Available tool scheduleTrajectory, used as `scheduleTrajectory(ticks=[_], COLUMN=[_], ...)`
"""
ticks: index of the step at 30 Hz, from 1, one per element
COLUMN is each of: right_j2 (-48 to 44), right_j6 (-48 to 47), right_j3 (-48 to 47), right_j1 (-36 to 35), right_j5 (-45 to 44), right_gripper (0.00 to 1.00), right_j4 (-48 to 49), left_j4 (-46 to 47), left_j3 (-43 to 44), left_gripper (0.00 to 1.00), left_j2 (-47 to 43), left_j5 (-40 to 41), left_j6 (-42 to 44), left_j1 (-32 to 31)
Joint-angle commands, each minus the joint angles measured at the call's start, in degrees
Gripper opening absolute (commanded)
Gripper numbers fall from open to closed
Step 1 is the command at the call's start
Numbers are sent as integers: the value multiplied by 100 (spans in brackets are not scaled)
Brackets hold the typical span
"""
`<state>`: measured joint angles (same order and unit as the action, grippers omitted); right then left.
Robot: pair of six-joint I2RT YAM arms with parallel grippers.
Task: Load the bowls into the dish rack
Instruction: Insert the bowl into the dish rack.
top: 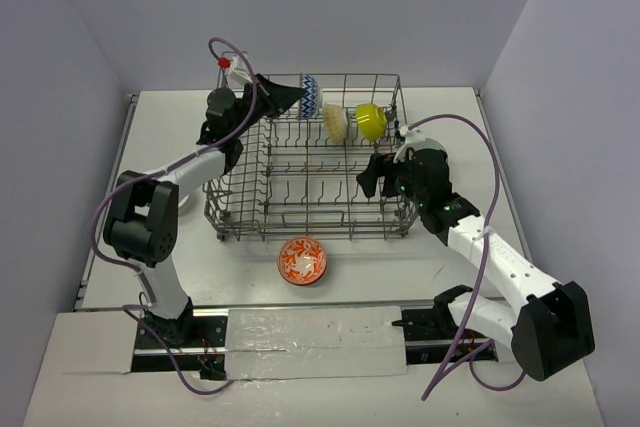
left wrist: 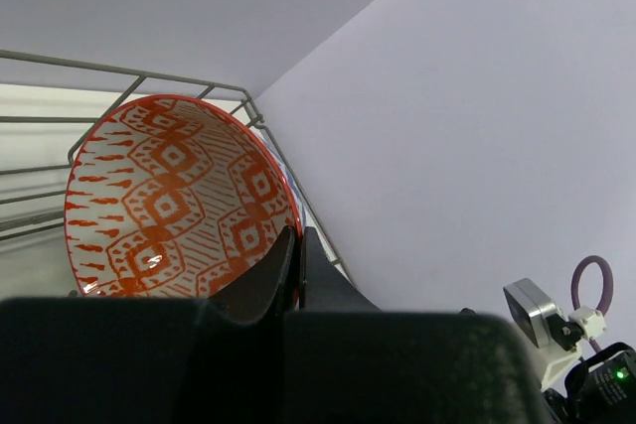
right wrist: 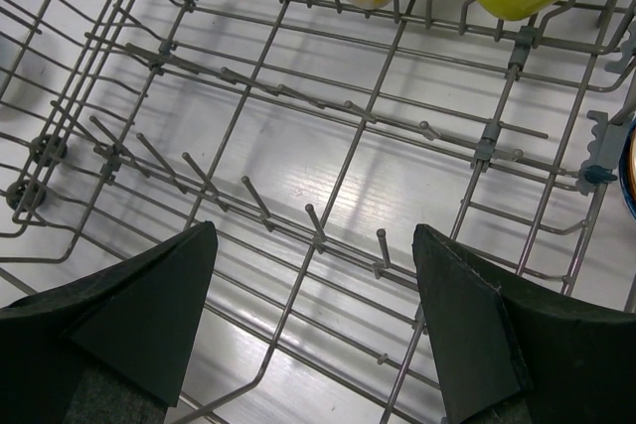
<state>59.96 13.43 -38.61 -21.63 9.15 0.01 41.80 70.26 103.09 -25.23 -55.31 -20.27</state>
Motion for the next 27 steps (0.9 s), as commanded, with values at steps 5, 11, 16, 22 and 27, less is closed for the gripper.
scheduleTrajectory(ticks=[5,11,16,22,27], right_j2=[112,165,182,182,173], right_j6=[-113,-139,-148,-157,-174], right_j3=[-287,-314,-322,-331,-323], right_j1=[-87,-114,-140,-157,-158], right_j5=[-53,-53,-53,-62,-62], right_gripper=[87,87,87,87,87], right_j4=[131,113,122,122,122], left_j4=[742,399,233,-14,29], left_j3=[277,497,603,638,594], left_gripper=[0,0,0,0,0], left_j2=[405,624,695,730,862], left_j5=[36,36,27,124,80], left_j6=[-235,-94,-42,-6,-226], left_j1=[6,15,32,41,67])
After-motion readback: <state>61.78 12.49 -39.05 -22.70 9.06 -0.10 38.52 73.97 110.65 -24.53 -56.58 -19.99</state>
